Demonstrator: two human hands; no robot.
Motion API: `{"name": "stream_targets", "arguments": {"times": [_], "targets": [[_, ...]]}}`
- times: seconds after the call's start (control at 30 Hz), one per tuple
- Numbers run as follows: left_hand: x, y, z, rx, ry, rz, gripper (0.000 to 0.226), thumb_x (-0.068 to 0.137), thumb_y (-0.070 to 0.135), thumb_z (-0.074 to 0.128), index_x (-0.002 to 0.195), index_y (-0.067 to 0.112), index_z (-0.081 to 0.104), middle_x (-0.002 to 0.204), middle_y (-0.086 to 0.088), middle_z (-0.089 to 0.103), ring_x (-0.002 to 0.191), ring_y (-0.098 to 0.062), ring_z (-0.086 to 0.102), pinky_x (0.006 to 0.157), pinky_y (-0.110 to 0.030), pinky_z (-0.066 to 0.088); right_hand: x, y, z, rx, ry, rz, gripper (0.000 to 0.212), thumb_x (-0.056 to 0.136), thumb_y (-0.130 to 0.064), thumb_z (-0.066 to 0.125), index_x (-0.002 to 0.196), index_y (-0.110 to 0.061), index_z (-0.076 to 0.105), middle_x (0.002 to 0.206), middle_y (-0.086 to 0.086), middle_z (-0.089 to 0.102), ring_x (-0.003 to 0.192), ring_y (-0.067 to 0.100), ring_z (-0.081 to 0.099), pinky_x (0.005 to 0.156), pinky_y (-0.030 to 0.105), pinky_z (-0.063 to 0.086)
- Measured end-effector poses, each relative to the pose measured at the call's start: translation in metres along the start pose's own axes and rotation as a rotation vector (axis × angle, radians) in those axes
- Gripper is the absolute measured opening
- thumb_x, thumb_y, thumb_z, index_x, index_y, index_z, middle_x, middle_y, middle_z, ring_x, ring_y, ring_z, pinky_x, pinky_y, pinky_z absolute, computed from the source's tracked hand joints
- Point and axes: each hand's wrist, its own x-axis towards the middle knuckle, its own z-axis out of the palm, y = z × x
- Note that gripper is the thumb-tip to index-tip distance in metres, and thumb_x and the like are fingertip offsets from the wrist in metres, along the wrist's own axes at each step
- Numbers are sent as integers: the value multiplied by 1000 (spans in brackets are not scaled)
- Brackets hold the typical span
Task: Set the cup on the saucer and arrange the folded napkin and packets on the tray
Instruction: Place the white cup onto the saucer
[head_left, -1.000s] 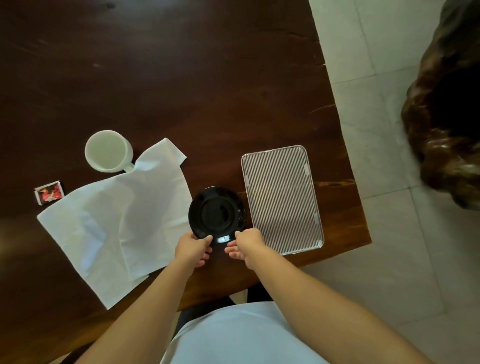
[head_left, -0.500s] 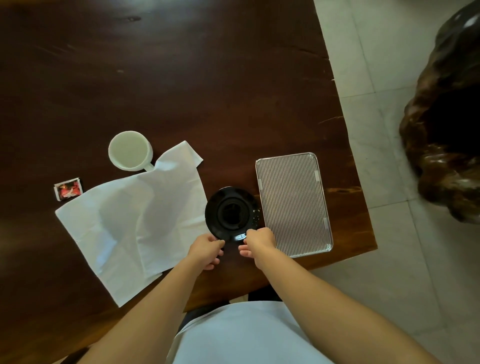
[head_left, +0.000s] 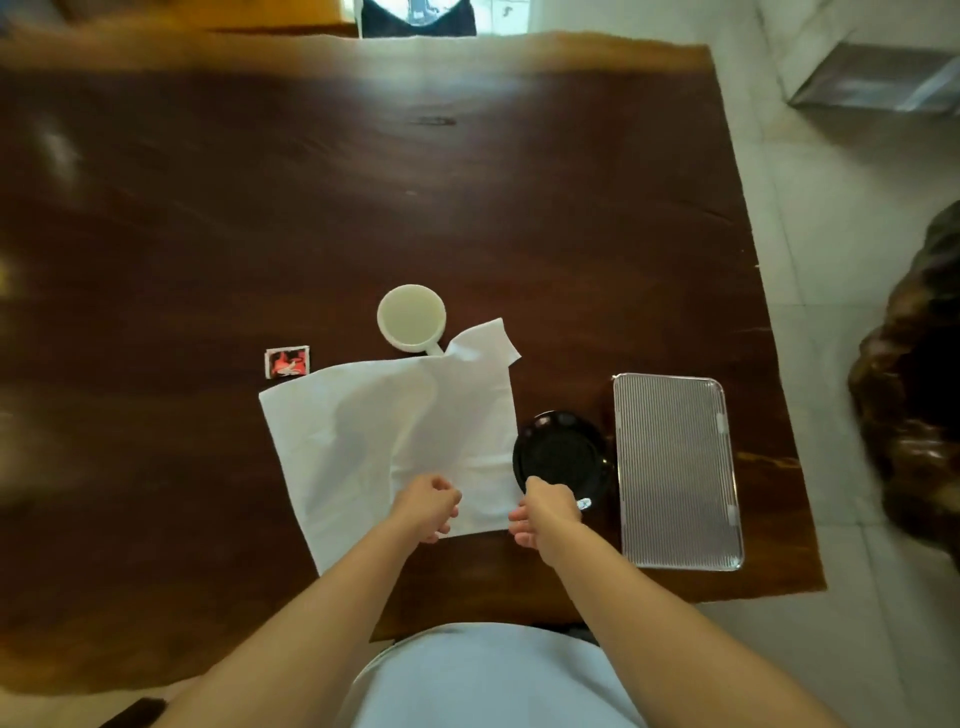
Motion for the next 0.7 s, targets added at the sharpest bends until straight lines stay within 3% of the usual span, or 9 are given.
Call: {"name": "stream_targets", "arguments": {"times": [0.17, 0.37, 0.47, 0.57, 0.7], "targets": [[-2, -1, -39, -35, 72, 37, 16, 99, 20, 52, 108, 11, 62, 100, -11, 71, 72, -20, 61, 60, -28, 48, -24, -32, 37, -180, -31, -155, 28, 102, -23, 48, 95, -1, 64, 88, 15, 70, 72, 23, 68, 59, 30, 54], [15, 23, -80, -180, 144, 93, 12, 99, 19, 54, 103, 11, 62, 96, -11, 71, 74, -22, 63, 61, -28, 50, -36, -83, 63, -298, -105, -349, 24, 101, -21, 48, 108, -4, 64, 87, 12, 69, 72, 22, 68, 58, 29, 57], [26, 41, -93, -261, 187, 111, 9, 96, 14, 55, 97, 11, 64, 89, -10, 70, 68, -21, 62, 58, -26, 49, -33, -109, 68, -332, -86, -435, 21, 98, -19, 49, 99, -5, 65, 94, 15, 72, 72, 24, 68, 68, 34, 62], [36, 59, -101, -301, 231, 136, 12, 94, 13, 55, 100, 11, 65, 87, -7, 70, 71, -22, 65, 62, -29, 53, -27, -135, 73, -394, -45, -541, 17, 94, -16, 49, 88, -9, 63, 93, 16, 73, 68, 25, 67, 63, 34, 59], [50, 78, -107, -326, 294, 138, 9, 93, 12, 59, 100, 16, 63, 93, -8, 70, 83, -26, 70, 74, -36, 60, -18, -165, 80, -533, 31, -710, 22, 88, -15, 48, 69, -19, 59, 90, 15, 72, 87, 33, 70, 80, 46, 61]]}}
